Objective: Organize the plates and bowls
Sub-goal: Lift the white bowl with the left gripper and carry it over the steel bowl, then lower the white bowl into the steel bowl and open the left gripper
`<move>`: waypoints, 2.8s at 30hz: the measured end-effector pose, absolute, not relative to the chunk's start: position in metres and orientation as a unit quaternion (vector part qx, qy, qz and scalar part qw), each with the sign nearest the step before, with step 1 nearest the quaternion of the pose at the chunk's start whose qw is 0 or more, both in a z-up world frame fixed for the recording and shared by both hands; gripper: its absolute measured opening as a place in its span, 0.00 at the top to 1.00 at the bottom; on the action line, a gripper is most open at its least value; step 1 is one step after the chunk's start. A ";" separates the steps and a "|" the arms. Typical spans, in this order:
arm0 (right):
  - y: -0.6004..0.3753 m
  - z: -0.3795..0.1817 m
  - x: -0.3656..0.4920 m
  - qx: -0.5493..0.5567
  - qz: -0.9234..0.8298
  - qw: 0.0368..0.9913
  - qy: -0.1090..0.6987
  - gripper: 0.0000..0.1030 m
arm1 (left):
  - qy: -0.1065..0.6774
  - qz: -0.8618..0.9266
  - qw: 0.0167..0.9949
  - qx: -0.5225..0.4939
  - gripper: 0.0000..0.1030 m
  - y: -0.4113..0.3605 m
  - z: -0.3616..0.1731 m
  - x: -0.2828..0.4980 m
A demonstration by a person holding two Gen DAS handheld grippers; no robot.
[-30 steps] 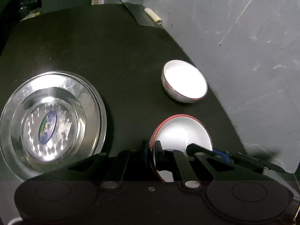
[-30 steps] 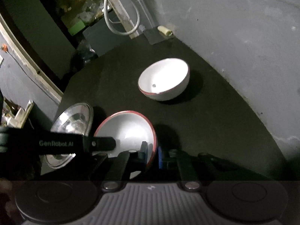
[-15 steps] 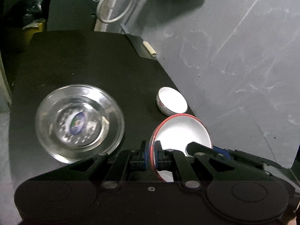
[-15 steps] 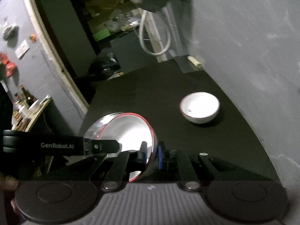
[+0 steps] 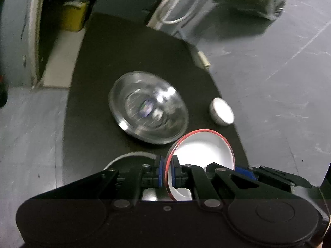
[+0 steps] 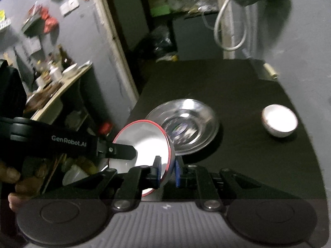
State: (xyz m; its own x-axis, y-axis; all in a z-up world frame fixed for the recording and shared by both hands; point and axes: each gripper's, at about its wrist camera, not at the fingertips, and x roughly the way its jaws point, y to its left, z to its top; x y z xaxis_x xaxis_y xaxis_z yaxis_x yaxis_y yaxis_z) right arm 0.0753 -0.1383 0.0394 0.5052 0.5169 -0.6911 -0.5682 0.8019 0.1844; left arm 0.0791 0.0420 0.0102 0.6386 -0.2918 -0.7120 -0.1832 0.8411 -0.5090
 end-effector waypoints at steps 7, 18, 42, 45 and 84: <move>-0.114 0.024 0.073 -0.068 0.329 0.843 0.420 0.86 | 0.458 -0.012 0.840 -0.291 0.93 0.056 -0.008 0.068; -0.096 0.007 0.084 -0.102 0.341 0.815 0.457 0.86 | 0.498 0.006 0.821 -0.281 0.92 0.061 -0.022 0.074; -0.093 0.000 0.091 -0.117 0.355 0.795 0.478 0.86 | 0.526 0.030 0.803 -0.279 0.87 0.063 -0.028 0.074; -0.094 0.000 0.091 -0.114 0.356 0.796 0.475 0.86 | 0.525 0.032 0.804 -0.278 0.86 0.063 -0.028 0.073; -0.220 0.010 0.123 0.045 0.219 0.911 0.347 0.37 | 0.421 -0.027 0.891 -0.165 0.01 -0.005 0.021 0.132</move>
